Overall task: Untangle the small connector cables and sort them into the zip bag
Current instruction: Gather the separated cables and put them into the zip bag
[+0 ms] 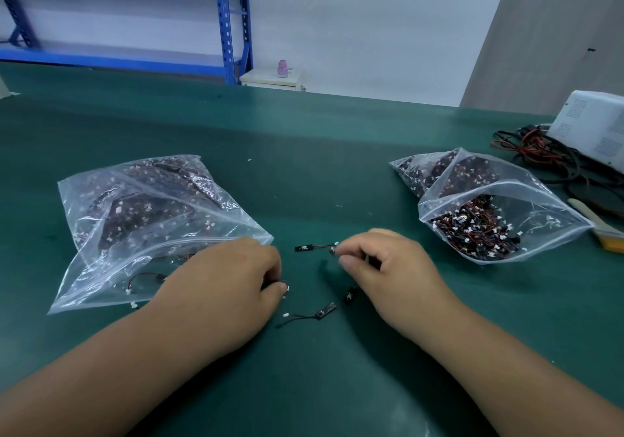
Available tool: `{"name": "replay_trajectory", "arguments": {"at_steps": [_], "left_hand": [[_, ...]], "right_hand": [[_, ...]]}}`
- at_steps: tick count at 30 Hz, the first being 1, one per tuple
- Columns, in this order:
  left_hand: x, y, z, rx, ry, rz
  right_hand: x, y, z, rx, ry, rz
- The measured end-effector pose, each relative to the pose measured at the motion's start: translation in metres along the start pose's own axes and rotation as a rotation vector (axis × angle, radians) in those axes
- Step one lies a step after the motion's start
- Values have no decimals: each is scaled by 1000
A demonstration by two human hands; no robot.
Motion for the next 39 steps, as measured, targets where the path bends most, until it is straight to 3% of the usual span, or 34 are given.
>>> {"name": "replay_trajectory", "arguments": {"at_steps": [4, 11, 17, 21, 25, 27, 32, 39], "left_hand": [[5, -2, 3, -33, 52, 28], [3, 0, -2, 14, 111, 7], [1, 0, -2, 20, 185, -6], [3, 0, -1, 27, 220, 20], [11, 0, 3, 4, 225, 85], [17, 1, 5, -14, 224, 132], [37, 7, 0, -13, 243, 281], [36, 9, 7, -60, 285, 290]], "right_hand": [[11, 0, -7, 33, -60, 61], [13, 10, 4, -193, 197, 151], [21, 6, -2, -168, 252, 187], [20, -1, -18, 38, 102, 121], [18, 5, -20, 119, 145, 90], [0, 11, -17, 107, 122, -26], [-47, 25, 25, -167, 141, -234], [-32, 21, 5, -17, 78, -180]]}}
Point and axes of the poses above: each hand's wrist, its own y-axis away from the middle knuckle, its own z-axis out of the palm, x = y × z, the point moved 10 cm from there along -y, towards the middle knuckle, and after that the axes turned 12 degrees about -x, right-handed, at the moved point
